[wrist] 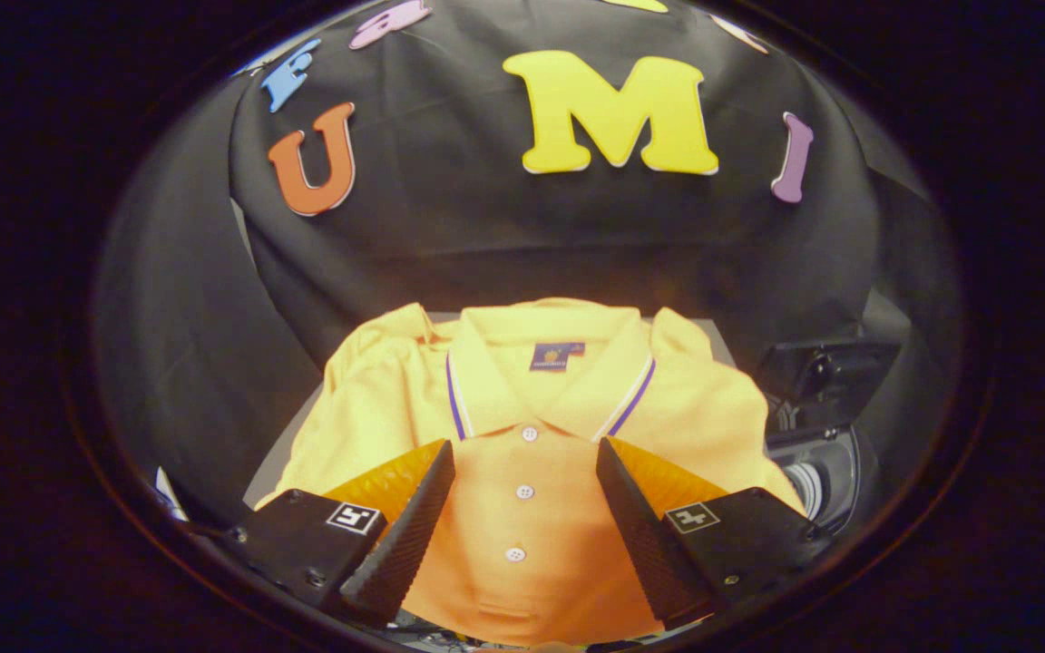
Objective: Put the clothes into the washing machine and then close the washing machine lid.
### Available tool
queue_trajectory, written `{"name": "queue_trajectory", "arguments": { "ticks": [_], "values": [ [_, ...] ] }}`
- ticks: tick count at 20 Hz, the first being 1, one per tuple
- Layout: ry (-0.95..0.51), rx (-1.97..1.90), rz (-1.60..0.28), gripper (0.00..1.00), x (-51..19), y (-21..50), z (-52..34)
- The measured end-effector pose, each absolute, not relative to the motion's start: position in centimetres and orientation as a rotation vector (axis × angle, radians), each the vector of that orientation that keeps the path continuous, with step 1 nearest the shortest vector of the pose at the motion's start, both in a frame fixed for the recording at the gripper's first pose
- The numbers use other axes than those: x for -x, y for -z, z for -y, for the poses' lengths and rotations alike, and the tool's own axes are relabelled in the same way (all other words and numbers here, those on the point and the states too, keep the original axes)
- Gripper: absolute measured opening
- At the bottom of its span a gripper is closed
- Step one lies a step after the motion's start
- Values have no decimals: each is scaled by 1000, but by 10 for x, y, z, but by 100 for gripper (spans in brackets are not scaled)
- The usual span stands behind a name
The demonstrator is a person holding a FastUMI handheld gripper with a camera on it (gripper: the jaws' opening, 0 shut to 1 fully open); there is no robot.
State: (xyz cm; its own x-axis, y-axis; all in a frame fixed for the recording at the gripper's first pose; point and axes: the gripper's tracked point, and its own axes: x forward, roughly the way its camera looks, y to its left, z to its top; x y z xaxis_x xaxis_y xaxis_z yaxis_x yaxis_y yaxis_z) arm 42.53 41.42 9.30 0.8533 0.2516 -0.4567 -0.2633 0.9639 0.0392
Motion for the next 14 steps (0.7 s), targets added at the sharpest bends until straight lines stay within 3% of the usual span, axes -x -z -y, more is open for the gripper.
{"name": "queue_trajectory", "arguments": {
  "ticks": [14],
  "values": [
    [-198, 109, -519, 99, -427, -83, -416]
  ]
}}
